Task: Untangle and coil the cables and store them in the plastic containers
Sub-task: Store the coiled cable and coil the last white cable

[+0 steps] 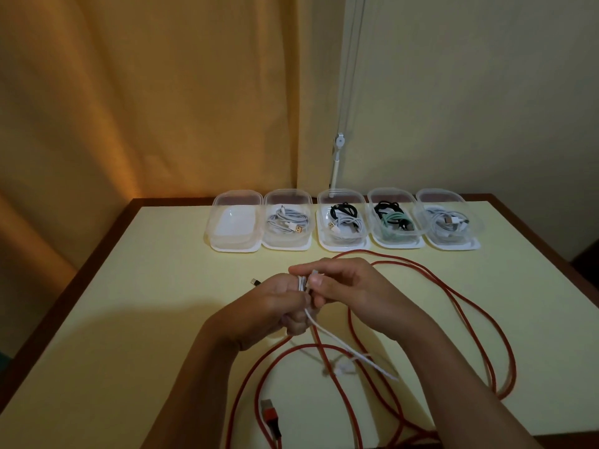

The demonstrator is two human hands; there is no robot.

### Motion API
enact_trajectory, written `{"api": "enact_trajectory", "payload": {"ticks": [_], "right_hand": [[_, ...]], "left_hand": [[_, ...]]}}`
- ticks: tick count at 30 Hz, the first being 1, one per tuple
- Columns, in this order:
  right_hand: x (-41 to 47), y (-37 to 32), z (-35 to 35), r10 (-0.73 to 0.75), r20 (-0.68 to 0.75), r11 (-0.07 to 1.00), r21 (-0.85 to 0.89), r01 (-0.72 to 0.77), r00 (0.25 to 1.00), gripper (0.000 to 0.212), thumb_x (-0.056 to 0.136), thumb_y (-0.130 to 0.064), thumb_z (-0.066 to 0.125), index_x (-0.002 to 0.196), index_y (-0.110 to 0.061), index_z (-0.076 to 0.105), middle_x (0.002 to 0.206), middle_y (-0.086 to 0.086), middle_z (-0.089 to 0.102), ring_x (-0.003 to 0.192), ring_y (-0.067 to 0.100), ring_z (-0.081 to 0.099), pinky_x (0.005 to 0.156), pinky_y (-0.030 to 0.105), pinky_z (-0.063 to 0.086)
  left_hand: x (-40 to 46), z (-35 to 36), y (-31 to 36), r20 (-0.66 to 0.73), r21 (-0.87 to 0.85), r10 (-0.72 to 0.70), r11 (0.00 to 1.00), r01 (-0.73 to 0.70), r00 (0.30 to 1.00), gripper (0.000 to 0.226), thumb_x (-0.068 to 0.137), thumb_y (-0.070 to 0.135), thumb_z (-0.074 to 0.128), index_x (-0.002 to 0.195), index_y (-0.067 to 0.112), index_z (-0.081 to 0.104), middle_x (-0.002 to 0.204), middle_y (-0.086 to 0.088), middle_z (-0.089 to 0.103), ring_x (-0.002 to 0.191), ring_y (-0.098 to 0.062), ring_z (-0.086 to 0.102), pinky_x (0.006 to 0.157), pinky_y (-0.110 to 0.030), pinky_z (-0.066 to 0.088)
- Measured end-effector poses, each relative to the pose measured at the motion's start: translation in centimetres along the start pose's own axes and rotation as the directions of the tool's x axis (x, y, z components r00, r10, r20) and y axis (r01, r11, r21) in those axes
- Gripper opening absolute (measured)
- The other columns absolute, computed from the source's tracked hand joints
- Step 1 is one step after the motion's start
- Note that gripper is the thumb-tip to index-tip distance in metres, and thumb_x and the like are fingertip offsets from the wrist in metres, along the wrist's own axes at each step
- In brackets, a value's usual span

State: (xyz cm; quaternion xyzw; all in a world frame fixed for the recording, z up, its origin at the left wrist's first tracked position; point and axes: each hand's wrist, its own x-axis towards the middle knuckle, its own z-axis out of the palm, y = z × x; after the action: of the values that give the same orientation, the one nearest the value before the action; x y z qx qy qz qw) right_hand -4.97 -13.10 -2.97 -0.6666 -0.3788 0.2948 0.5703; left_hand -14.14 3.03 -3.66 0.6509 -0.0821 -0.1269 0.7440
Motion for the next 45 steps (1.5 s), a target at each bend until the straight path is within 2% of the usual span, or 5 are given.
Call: {"api": "enact_trajectory", "payload": {"ticks": [12, 17, 22, 36, 45], "right_hand": [[0.2, 0.3, -0.1, 0.024, -0.028, 0.999, 0.033, -0.023, 0.999, 0.007, 0.091, -0.009, 0.067, 0.088, -0.003, 0.070, 0.052, 0.004, 0.059, 0.047, 0.007, 0.053, 0.068, 0.021, 0.051], [0.4, 0.3, 0.0, 0.027, -0.134, 0.999, 0.035, -0.023, 0.991, 0.018, 0.081, -0.029, 0.076, 0.078, -0.012, 0.070, 0.062, -0.001, 0.068, 0.061, 0.007, 0.064, 0.073, 0.027, 0.051], [0.6, 0.5, 0.1, 0.006, -0.269, 1.000, 0.024, 0.000, 0.963, 0.025, 0.073, -0.040, 0.077, 0.071, -0.017, 0.069, 0.065, 0.002, 0.066, 0.064, 0.010, 0.061, 0.065, 0.025, 0.051], [1.0, 0.3, 0.8, 0.033, -0.396, 0.996, 0.090, 0.003, 0.918, 0.019, 0.085, -0.025, 0.074, 0.079, -0.007, 0.074, 0.066, 0.005, 0.071, 0.063, 0.013, 0.066, 0.062, 0.024, 0.055], [1.1, 0.3, 0.9, 0.000, -0.406, 0.998, 0.063, 0.028, 0.914, 0.033, 0.089, -0.030, 0.071, 0.071, -0.003, 0.068, 0.061, 0.014, 0.067, 0.055, 0.023, 0.063, 0.066, 0.045, 0.056]], "left_hand": [[0.3, 0.1, -0.7, 0.096, -0.142, -0.053, 0.988, 0.066, 0.994, 0.025, 0.091, 0.003, 0.041, 0.101, -0.009, 0.060, 0.056, 0.000, 0.031, 0.053, -0.012, 0.033, 0.058, -0.024, 0.036], [0.2, 0.1, -0.2, 0.111, -0.073, 0.021, 0.997, -0.013, 0.994, 0.035, 0.096, 0.007, 0.040, 0.113, -0.017, 0.058, 0.078, -0.008, 0.071, 0.089, -0.032, 0.067, 0.088, -0.037, 0.050], [0.4, 0.4, 0.0, -0.094, -0.042, 0.046, 0.998, -0.050, 0.994, 0.030, 0.094, 0.009, 0.049, 0.108, -0.013, 0.065, 0.103, -0.029, 0.070, 0.105, -0.040, 0.067, 0.093, -0.038, 0.053], [1.3, 0.4, -0.6, -0.248, -0.096, 0.109, 0.986, -0.137, 0.963, 0.026, 0.094, 0.015, 0.050, 0.089, -0.001, 0.071, 0.084, -0.017, 0.072, 0.081, -0.025, 0.070, 0.074, -0.030, 0.055], [2.4, 0.4, -2.1, -0.378, 0.145, 0.268, 0.962, -0.229, 0.886, 0.032, 0.096, 0.021, 0.046, 0.082, -0.001, 0.064, 0.068, -0.007, 0.062, 0.070, -0.018, 0.060, 0.073, -0.027, 0.047]]}}
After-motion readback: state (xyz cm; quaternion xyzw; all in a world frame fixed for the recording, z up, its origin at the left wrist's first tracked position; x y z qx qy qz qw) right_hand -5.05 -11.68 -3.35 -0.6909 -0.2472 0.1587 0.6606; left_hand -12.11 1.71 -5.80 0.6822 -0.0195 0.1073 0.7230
